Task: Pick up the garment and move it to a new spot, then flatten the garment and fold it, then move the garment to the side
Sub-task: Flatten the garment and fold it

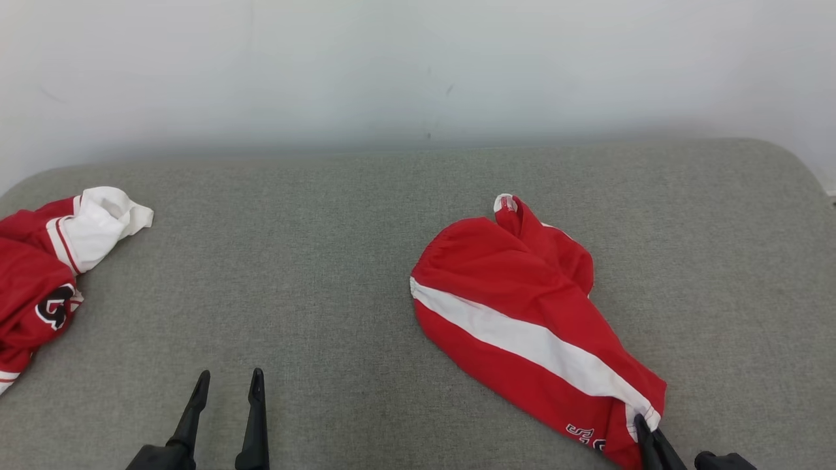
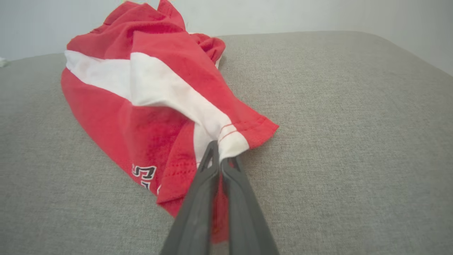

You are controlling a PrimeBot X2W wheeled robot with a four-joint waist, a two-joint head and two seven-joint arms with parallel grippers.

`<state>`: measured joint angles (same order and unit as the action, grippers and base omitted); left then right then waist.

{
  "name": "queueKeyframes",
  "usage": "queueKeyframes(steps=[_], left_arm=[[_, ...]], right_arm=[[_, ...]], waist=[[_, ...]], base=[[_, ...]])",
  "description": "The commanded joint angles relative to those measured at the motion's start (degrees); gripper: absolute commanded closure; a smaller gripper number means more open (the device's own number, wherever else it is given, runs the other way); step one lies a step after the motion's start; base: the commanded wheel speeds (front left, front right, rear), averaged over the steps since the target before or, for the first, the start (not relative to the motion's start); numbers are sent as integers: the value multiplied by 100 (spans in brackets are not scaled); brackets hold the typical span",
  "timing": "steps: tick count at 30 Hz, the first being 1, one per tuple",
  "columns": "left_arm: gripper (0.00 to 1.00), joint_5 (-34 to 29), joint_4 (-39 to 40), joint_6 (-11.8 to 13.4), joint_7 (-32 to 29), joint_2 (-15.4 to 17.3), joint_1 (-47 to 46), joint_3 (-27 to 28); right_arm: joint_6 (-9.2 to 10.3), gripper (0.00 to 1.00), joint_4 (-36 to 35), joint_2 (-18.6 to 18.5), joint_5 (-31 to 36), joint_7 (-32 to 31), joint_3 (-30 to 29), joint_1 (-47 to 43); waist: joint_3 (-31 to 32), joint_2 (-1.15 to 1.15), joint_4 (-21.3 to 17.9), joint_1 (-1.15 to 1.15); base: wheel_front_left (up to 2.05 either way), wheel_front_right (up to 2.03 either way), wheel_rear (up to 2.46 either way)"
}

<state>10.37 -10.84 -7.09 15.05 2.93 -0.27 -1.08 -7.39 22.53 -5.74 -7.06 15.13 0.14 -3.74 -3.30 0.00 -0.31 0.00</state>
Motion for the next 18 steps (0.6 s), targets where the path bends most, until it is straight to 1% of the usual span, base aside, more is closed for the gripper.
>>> queueKeyframes(steps=[1, 2, 10, 12, 18], left_arm=[[0, -27, -21, -17, 20, -7, 13, 21], [0, -29, -27, -21, 20, -7, 21, 27], [0, -118, -83, -33, 20, -8, -274, -75], [0, -102, -143, -38, 20, 6, -431, -237], [0, 146, -548, -40, 20, 296, -1066, -879]], right_arm=[[-20, 2, -51, 42, 5, 2, -30, 35], [-20, 0, -93, 67, 18, 2, -60, 68], [-20, 0, -786, 213, 130, 1, -310, 140], [-20, 0, -920, 241, 167, 1, -302, 155], [-20, 0, -1094, 278, 145, 1, -179, 303]], waist=[[12, 0, -32, 0], [13, 0, -46, 0], [-6, 0, -254, 0], [-38, 0, -344, 0], [-213, 0, -717, 0]], base=[[0, 0, 0], [0, 0, 0], [0, 0, 0], [0, 0, 0], [0, 0, 0]])
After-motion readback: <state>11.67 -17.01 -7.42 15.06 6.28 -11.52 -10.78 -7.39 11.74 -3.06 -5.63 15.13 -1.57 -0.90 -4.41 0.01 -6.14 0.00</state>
